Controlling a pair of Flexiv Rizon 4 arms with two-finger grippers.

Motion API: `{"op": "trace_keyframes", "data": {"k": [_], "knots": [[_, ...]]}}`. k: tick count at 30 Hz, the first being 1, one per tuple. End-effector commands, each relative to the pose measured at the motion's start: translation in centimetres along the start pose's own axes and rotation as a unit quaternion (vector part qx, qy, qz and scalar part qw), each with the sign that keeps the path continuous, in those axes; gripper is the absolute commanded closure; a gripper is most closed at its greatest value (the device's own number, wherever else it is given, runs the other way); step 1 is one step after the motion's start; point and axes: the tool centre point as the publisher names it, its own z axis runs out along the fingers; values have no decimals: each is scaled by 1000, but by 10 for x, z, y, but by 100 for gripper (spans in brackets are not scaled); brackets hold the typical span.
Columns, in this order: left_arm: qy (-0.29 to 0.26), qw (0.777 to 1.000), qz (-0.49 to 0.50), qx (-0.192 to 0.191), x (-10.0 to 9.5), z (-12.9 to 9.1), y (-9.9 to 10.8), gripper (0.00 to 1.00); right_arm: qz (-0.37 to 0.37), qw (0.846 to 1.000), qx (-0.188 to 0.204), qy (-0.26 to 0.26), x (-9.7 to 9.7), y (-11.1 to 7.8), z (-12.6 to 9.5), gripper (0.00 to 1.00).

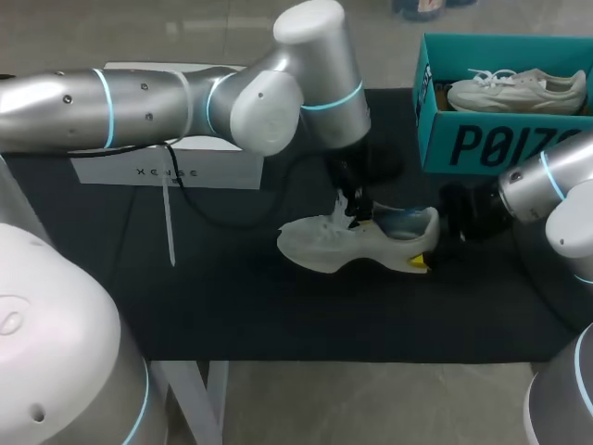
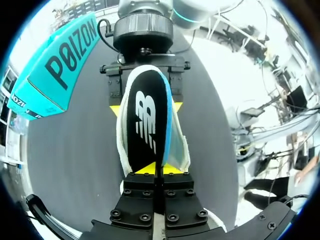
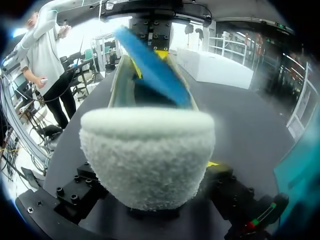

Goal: Take the shoe out of the shoebox, open the shoe tongue, remove and reinsert the insole, then place the shoe into the shoebox

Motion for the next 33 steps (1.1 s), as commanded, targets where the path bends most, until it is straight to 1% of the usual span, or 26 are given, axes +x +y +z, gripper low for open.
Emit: {"op": "trace_keyframes", "data": {"k": [1, 2, 5, 8, 10, 13, 16, 19, 21, 25, 28, 30, 32, 33], "knots": [[2, 1000, -5, 16, 4, -13, 4, 100, 0, 1000, 1, 0, -2, -5, 4, 100], [3, 1000, -6, 21, 5, -15, 4, 100, 0, 1000, 1, 0, -2, -5, 4, 100], [19, 998, -8, 62, 8, -26, -1, 100, 0, 1000, 1, 0, -2, -5, 4, 100], [41, 993, -8, 108, 11, -37, -9, 100, 0, 1000, 1, 0, -2, -5, 4, 100], [52, 990, -7, 131, 14, -45, -15, 100, 0, 1000, 1, 0, -2, -5, 4, 100], [59, 986, -1, 154, 17, -58, -24, 100, 0, 1000, 1, 0, -2, -5, 4, 100], [67, 984, 5, 167, 20, -72, -31, 100, 0, 1000, 1, 0, -2, -5, 4, 100], [65, 983, 18, 169, 22, -87, -40, 100, 0, 1000, 1, 0, -2, -5, 4, 100], [56, 984, 34, 164, 23, -100, -51, 100, 0, 1000, 1, 0, -2, -5, 4, 100], [45, 982, 70, 168, 27, -122, -73, 100, 0, 1000, 1, 0, -2, -5, 4, 100], [50, 976, 95, 190, 33, -138, -89, 100, 0, 1000, 1, 0, -2, -5, 4, 100], [47, 970, 114, 209, 39, -156, -97, 100, 0, 1000, 1, 0, -2, -5, 4, 100], [27, 969, 137, 205, 48, -177, -103, 100, 0, 1000, 1, 0, -2, -5, 4, 100], [3, 970, 141, 198, 52, -188, -104, 100, 0, 1000, 1, 0, -2, -5, 4, 100]]}}
